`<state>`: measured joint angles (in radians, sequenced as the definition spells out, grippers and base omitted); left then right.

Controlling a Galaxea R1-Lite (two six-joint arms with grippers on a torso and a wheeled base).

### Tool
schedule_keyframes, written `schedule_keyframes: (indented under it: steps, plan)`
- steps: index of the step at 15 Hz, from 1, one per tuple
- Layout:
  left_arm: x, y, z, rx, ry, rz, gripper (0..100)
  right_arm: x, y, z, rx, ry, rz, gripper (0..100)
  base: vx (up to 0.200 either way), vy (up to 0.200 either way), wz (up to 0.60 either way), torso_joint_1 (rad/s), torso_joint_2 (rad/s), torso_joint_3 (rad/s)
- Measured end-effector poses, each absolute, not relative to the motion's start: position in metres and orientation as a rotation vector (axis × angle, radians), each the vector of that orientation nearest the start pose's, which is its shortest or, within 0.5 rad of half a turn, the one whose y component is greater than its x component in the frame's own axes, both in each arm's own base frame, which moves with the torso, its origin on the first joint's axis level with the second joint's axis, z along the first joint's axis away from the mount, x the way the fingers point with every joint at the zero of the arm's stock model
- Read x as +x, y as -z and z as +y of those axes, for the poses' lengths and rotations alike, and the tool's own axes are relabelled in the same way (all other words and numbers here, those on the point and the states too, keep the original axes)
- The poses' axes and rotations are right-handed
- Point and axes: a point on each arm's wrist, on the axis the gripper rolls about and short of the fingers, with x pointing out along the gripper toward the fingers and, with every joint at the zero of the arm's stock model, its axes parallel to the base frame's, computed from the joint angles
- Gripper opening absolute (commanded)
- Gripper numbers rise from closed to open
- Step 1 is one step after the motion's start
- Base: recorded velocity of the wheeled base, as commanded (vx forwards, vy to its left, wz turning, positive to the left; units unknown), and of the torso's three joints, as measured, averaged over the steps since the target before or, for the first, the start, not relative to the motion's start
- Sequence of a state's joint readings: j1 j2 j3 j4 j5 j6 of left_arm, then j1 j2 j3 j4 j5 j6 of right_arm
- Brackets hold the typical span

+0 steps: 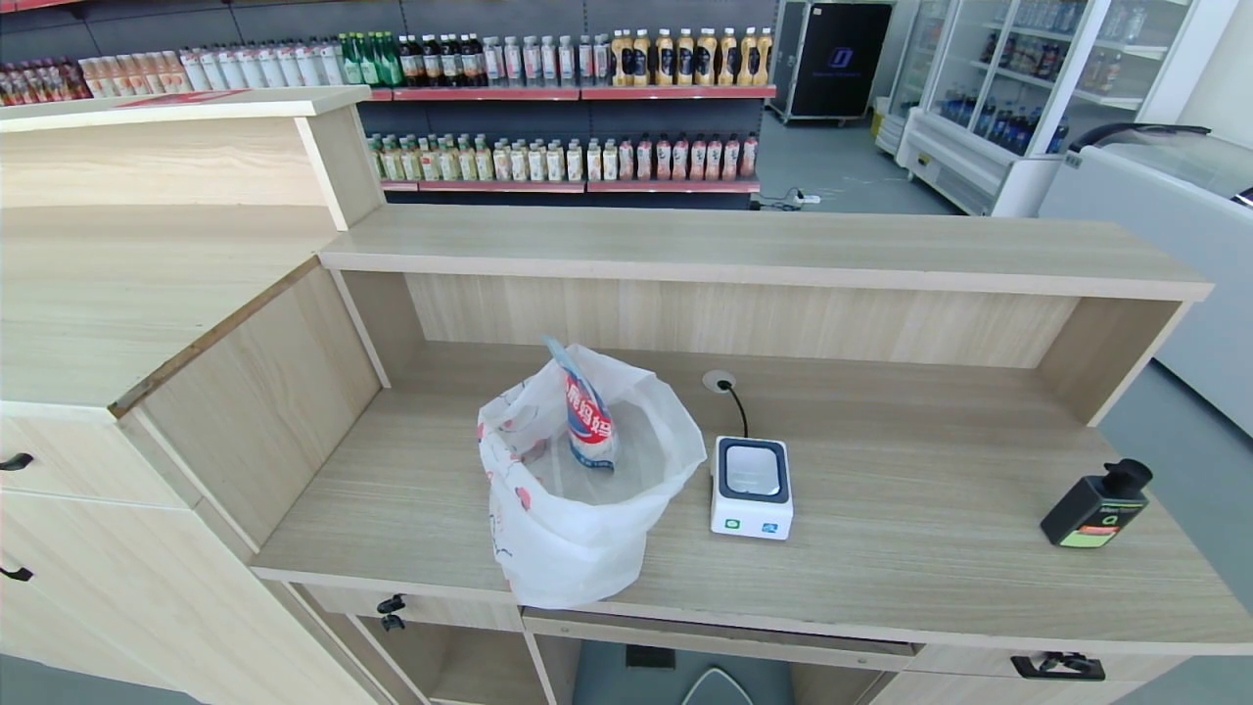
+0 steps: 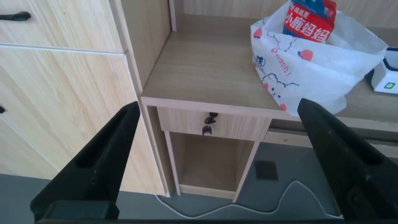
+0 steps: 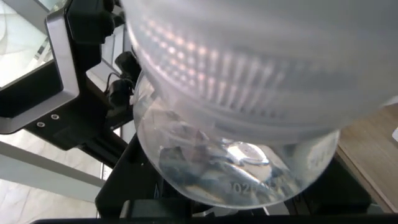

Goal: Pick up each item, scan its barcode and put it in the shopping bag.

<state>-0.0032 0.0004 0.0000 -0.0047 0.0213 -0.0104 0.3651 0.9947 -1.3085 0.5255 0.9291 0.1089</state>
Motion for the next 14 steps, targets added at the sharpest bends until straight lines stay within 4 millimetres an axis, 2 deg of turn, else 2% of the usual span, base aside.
schedule_keyframes:
  steps: [4,7,9,12,14]
  plan:
    - [-0.023,-0.076,0.001,-0.01,-0.018,-0.004,100,0.066,-0.356,0.04,0.107,-1.226,0.252,0,0.0,0.0,0.0,0.0,0.0,0.0]
    - [-0.023,-0.076,0.001,-0.01,-0.018,-0.004,100,0.089,-0.346,0.035,-0.043,-1.028,0.208,0,0.0,0.0,0.0,0.0,0.0,0.0]
    - [-0.023,-0.076,0.001,-0.01,-0.018,-0.004,100,0.104,-0.339,0.031,-0.072,-0.954,0.208,0,0.0,0.0,0.0,0.0,0.0,0.0]
    - [-0.023,-0.076,0.001,-0.01,-0.018,-0.004,100,0.132,-0.313,0.015,-0.151,-0.751,0.211,0,0.0,0.0,0.0,0.0,0.0,0.0]
    - [-0.023,-0.076,0.001,-0.01,-0.018,-0.004,100,0.144,-0.293,-0.001,-0.256,-0.655,0.237,0,0.0,0.0,0.0,0.0,0.0,0.0]
